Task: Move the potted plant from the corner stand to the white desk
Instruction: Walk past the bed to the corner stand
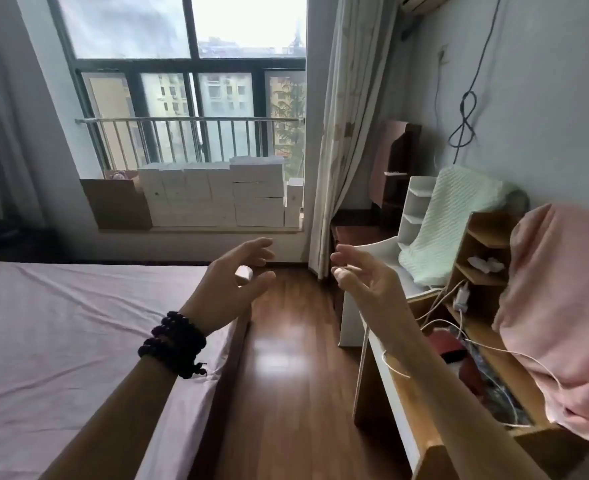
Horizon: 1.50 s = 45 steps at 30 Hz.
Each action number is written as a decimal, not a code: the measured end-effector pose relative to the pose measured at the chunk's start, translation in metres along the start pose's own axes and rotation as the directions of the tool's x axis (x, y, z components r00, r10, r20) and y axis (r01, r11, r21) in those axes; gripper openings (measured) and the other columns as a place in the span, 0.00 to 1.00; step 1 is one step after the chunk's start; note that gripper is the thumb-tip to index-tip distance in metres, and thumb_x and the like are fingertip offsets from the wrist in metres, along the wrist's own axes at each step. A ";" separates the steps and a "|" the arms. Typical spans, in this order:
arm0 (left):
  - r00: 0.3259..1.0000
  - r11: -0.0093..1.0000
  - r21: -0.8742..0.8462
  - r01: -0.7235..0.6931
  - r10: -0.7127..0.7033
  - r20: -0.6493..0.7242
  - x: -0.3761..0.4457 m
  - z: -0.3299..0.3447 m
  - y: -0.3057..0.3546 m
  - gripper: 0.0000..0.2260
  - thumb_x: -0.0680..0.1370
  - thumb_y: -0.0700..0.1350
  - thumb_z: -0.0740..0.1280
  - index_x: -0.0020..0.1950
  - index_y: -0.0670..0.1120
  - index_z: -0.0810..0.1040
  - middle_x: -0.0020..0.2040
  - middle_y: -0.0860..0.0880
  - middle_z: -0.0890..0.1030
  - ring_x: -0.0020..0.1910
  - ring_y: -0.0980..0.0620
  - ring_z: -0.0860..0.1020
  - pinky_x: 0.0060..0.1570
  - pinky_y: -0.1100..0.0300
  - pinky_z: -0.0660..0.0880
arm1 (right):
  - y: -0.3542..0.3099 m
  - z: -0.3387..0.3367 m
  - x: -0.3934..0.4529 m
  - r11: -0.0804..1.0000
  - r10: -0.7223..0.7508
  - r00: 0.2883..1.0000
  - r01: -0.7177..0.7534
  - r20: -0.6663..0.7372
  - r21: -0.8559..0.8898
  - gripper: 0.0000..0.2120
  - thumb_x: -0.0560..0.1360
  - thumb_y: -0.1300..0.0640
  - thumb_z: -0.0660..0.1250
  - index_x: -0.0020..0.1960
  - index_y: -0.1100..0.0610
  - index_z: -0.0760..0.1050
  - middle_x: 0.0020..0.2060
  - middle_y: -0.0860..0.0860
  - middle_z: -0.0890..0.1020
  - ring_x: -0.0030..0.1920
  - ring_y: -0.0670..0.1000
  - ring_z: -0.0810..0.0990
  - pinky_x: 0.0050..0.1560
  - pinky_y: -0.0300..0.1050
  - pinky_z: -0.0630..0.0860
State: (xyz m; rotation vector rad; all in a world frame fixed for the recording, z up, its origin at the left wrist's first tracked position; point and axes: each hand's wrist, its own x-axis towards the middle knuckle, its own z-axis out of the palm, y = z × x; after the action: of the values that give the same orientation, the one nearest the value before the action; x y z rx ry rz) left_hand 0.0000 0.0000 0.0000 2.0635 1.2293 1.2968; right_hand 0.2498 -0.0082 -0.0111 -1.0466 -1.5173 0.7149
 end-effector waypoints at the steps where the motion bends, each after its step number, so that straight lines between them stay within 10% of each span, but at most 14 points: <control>1: 1.000 1.000 -0.014 -0.009 0.009 0.001 0.015 0.001 -0.014 0.22 0.79 0.40 0.72 0.69 0.58 0.75 0.60 0.55 0.83 0.61 0.61 0.80 0.48 0.70 0.76 | 0.008 0.008 0.016 1.000 -0.011 1.000 0.011 -0.010 0.008 0.17 0.78 0.54 0.69 0.66 0.47 0.77 0.59 0.43 0.84 0.59 0.45 0.83 0.56 0.37 0.78; 8: 1.000 0.996 -0.091 0.009 -0.009 0.004 0.157 -0.012 -0.112 0.22 0.79 0.38 0.72 0.68 0.58 0.75 0.60 0.53 0.83 0.59 0.59 0.81 0.50 0.67 0.78 | 0.049 0.057 0.167 1.000 -0.024 0.999 0.023 -0.033 -0.019 0.15 0.77 0.55 0.69 0.56 0.36 0.77 0.56 0.43 0.85 0.59 0.48 0.85 0.58 0.41 0.82; 16: 1.000 0.995 -0.099 0.025 -0.025 0.000 0.297 -0.025 -0.205 0.21 0.79 0.37 0.71 0.69 0.55 0.76 0.60 0.51 0.83 0.61 0.56 0.80 0.53 0.52 0.82 | 0.110 0.103 0.330 0.999 -0.019 1.000 0.019 -0.008 0.034 0.16 0.79 0.59 0.68 0.66 0.52 0.79 0.60 0.49 0.85 0.61 0.50 0.84 0.63 0.48 0.81; 45: 0.996 0.998 0.062 0.026 -0.020 -0.093 0.960 -0.016 -0.647 0.24 0.79 0.41 0.71 0.74 0.48 0.72 0.64 0.50 0.81 0.62 0.60 0.79 0.55 0.60 0.81 | 0.424 0.246 1.066 0.994 -0.071 0.983 0.057 0.169 0.089 0.18 0.80 0.62 0.68 0.70 0.55 0.76 0.63 0.52 0.84 0.63 0.51 0.83 0.66 0.51 0.79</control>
State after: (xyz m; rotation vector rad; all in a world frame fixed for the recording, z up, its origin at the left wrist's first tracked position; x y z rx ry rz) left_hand -0.1411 1.1487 0.0345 2.0468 1.3460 1.3728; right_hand 0.1058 1.1548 0.0332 -0.8873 -1.6467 0.8340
